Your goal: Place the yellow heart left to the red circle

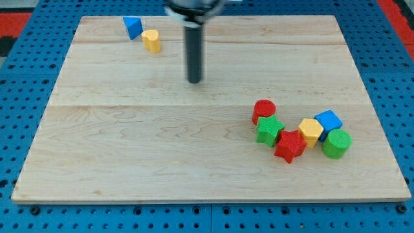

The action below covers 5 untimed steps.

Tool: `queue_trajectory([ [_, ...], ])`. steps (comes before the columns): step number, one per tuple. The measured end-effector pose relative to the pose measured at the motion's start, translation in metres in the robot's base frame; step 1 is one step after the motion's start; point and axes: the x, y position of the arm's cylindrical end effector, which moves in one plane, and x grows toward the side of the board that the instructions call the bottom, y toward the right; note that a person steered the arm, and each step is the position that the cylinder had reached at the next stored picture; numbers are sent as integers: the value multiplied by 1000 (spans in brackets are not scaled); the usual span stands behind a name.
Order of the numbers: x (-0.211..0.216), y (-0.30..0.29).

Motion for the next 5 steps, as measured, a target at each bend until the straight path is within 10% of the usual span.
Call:
queue_trajectory([
  [2,-70,-146],
  [5,-84,8],
])
